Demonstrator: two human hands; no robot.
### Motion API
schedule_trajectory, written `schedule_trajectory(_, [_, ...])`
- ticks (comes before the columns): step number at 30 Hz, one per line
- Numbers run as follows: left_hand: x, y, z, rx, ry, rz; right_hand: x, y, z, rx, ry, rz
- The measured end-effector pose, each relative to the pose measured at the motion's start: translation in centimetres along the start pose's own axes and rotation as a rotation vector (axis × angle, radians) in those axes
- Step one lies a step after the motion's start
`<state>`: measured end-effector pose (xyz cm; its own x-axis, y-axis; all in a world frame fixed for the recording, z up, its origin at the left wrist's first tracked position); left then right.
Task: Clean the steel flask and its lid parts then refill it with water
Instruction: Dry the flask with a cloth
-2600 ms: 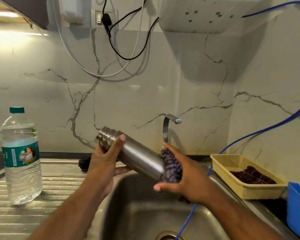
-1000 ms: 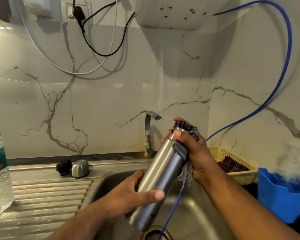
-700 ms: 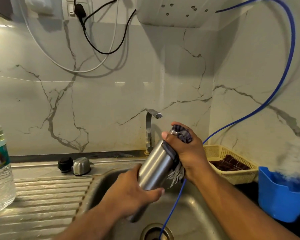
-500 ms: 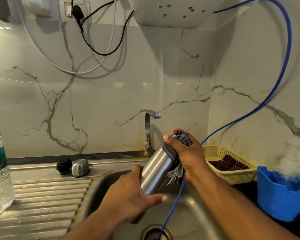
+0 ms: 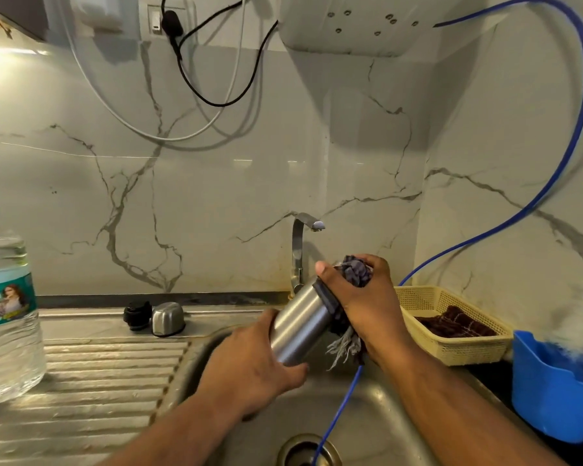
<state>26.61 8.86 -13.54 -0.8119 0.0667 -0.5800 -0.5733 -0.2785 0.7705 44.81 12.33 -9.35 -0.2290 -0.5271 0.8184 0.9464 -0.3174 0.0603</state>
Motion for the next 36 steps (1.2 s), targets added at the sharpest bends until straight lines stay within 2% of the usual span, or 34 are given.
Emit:
schedule_trajectory(3, [-0.3, 1.5, 0.0, -0.249, -0.133, 0.273, 1.0, 0.9, 0.2, 0.047, 0.064, -0.241])
schedule_trajectory(6, [0.0, 3.0, 0.5, -0.45, -0.278, 0.498, -0.1, 1.0, 0.8, 0.204, -0.072, -0.379])
schedule_trajectory(8, [0.5, 2.9, 0.9, -0.509, -0.362, 0.568, -1.5, 0.9, 0.7, 0.29, -0.229, -0.354])
schedule_trajectory(11, [0.8, 2.4, 1.1, -0.577, -0.507, 0.605, -2.8, 0.9, 0.0, 0.399, -0.472, -0.195])
schedule_trajectory(13, [0.7, 2.2, 0.9, -0.623, -0.552, 0.603, -3.1, 0.9, -0.5, 0.475, -0.523, -0.155])
schedule_trajectory(15, [0.7, 1.9, 1.0, -0.584, -0.503, 0.622, -3.5, 0.5, -0.5, 0.455, -0.483, -0.161])
schedule_trajectory(17, [0.7, 1.7, 1.1, -0.507, -0.393, 0.636, -3.4, 0.3, 0.0, 0.355, -0.362, -0.215])
schedule_trajectory(19, [1.1, 1.6, 1.3, -0.383, -0.262, 0.586, -2.0, 0.1, 0.6, 0.274, -0.135, -0.317])
schedule_trajectory(21, [2.0, 1.3, 1.7, -0.251, -0.171, 0.451, -0.1, 0.1, 0.7, 0.221, 0.149, -0.415])
schedule_trajectory(24, [3.0, 0.9, 2.3, -0.018, -0.111, 0.16, 1.8, 0.4, 0.1, 0.168, 0.566, -0.354])
schedule_trajectory(27, [3.4, 0.5, 2.1, 0.412, -0.086, -0.072, 2.7, 0.7, -0.9, 0.272, 0.971, -0.21])
schedule_trajectory(29, [3.5, 0.8, 1.6, 0.536, -0.102, -0.107, 2.5, 0.5, -1.4, 0.356, 1.077, -0.19])
schedule_trajectory(30, [3.8, 0.8, 1.7, 0.52, -0.107, -0.096, 2.0, 0.3, -1.5, 0.367, 1.053, -0.194])
schedule_trajectory(32, [4.1, 0.3, 2.1, 0.397, -0.112, -0.035, 0.7, -0.2, -1.3, 0.304, 0.876, -0.213])
schedule_trajectory(36, [3.8, 0.3, 2.3, -0.06, -0.143, 0.189, -0.4, -0.8, -0.3, 0.168, 0.407, -0.344])
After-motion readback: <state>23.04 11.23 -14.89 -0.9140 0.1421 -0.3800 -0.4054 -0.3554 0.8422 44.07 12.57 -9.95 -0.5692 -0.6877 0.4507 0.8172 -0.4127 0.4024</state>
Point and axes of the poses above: each hand's wrist, its own z-axis towards the middle knuckle, its own y-axis out of the back of the hand, x = y × z, the point moved 4 cm from there along z, towards the middle knuckle, and after that the axes turned 12 degrees about y, right-handed, at the moved point
